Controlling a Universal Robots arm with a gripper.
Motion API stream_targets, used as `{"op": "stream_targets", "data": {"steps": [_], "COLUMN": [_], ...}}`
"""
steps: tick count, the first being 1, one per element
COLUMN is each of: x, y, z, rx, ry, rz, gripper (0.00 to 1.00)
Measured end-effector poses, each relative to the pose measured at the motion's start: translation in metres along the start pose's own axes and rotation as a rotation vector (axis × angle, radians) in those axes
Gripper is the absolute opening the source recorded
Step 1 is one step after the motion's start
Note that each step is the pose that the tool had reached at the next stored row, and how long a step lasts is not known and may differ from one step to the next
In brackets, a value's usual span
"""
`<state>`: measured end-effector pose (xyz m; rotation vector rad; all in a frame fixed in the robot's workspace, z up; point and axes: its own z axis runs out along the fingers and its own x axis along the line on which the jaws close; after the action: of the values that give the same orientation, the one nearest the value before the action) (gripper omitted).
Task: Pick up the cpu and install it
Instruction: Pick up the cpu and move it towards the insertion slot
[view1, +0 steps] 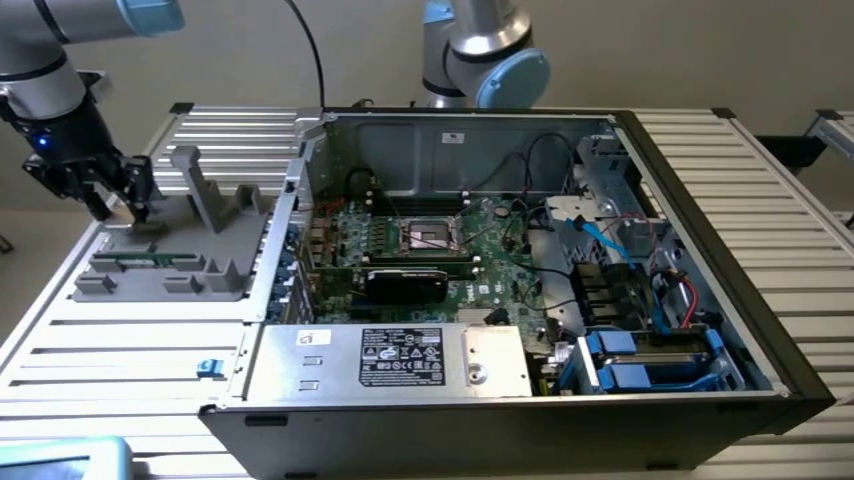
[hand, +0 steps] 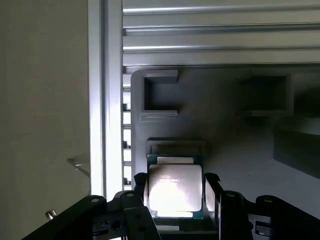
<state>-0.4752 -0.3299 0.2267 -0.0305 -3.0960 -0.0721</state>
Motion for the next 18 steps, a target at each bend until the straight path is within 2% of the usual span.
{"op": "stream_targets", "data": {"steps": [18], "x": [-0.007], "y": [0.004], "z": [-0.0825], "rx": [0.0], "ry": [0.0], "rz": [0.0], "gripper": [0.54]}}
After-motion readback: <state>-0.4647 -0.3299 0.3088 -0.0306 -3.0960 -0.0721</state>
